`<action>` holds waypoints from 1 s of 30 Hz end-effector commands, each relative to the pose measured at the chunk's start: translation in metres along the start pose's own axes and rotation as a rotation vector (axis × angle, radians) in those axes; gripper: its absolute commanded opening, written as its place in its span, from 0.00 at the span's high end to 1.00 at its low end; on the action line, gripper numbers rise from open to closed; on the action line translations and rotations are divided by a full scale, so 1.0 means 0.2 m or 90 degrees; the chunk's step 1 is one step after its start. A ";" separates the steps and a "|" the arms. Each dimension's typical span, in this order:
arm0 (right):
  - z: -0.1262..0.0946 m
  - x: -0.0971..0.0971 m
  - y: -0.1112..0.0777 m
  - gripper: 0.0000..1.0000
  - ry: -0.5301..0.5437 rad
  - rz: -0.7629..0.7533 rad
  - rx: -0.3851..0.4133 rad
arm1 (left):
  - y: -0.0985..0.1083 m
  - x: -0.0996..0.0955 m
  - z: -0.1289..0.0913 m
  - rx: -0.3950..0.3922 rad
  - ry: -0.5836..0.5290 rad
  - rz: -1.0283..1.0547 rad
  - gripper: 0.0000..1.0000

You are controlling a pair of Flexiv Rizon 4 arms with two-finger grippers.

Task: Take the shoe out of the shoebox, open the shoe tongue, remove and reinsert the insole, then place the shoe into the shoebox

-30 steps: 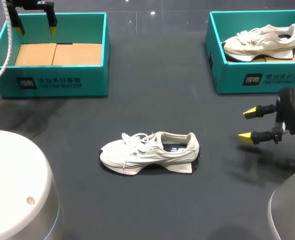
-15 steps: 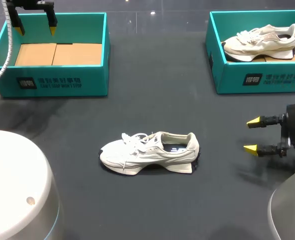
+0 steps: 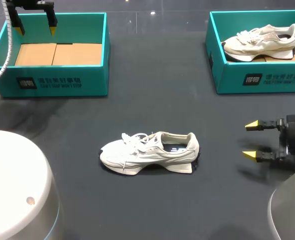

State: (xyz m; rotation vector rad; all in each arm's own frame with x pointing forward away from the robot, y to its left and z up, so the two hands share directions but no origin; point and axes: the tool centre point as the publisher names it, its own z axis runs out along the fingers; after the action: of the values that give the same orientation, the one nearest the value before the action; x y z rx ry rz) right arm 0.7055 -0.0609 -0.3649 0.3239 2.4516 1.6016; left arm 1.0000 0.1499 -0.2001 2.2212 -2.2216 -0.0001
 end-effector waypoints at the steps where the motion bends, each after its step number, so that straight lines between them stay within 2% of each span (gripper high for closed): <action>1: -0.04 0.01 -0.08 0.00 0.011 0.012 -0.040 | 0.00 0.00 0.00 0.000 0.000 0.000 0.00; 4: -0.05 0.01 -0.09 0.00 0.025 0.020 -0.062 | 0.00 0.00 0.00 0.000 0.000 0.000 0.00; 8: -0.04 0.02 -0.07 0.00 0.024 0.006 -0.045 | 0.00 0.00 0.00 0.000 0.000 0.000 0.00; 16: 0.00 0.04 -0.07 0.00 0.037 -0.006 -0.050 | 0.00 0.00 0.00 0.000 0.000 0.000 0.00; 30: 0.18 0.07 -0.04 0.00 0.057 -0.009 -0.076 | 0.00 0.00 0.00 0.000 0.000 0.000 0.00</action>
State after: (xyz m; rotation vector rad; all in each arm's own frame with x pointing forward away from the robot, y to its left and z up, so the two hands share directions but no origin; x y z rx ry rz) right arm 0.6985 -0.0372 -0.3832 0.2172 2.4001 1.7887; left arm 1.0000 0.1499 -0.2001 2.2213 -2.2216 -0.0001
